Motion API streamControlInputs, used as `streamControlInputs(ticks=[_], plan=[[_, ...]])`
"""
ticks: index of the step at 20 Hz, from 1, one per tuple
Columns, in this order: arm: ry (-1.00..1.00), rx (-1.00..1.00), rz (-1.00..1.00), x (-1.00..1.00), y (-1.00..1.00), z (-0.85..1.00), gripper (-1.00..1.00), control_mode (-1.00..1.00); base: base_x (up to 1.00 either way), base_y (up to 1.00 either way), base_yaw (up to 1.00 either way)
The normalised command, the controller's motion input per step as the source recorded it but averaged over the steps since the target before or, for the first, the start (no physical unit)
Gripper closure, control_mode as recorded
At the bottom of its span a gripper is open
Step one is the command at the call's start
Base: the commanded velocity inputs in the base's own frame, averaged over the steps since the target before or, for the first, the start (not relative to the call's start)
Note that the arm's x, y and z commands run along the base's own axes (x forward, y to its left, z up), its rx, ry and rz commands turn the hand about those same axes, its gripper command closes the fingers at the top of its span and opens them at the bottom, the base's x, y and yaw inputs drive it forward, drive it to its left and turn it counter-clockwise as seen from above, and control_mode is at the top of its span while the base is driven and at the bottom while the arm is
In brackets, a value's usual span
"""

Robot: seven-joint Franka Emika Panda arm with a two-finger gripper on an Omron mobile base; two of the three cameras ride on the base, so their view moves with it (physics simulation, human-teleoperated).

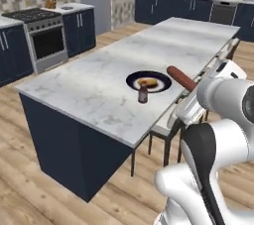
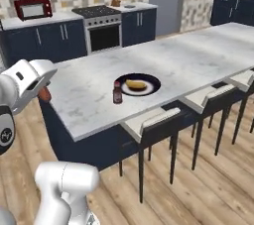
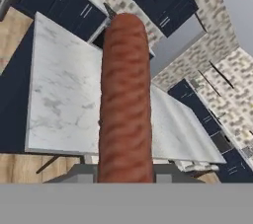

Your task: Move the hot dog bun to the plate on the dining table and place the condiment next to that plate. Then navigate to the fridge and take the sausage and place it on the plate as well.

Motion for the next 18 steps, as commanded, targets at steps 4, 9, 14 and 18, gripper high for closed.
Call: streamControlInputs(ticks=[4, 9, 14, 18], plan=[[0.0, 0.0, 0.0, 0.0, 0.0, 0.0, 1.0, 1.0, 0.29, -0.88, 0.4], [0.0, 0.0, 0.0, 0.0, 0.0, 0.0, 1.0, 1.0, 0.33, -0.95, 0.31], [0.0, 0.0, 0.0, 0.0, 0.0, 0.0, 1.0, 1.0, 0.38, -0.89, 0.33], [0.0, 0.0, 0.0, 0.0, 0.0, 0.0, 1.0, 1.0, 0.44, -0.71, 0.43]])
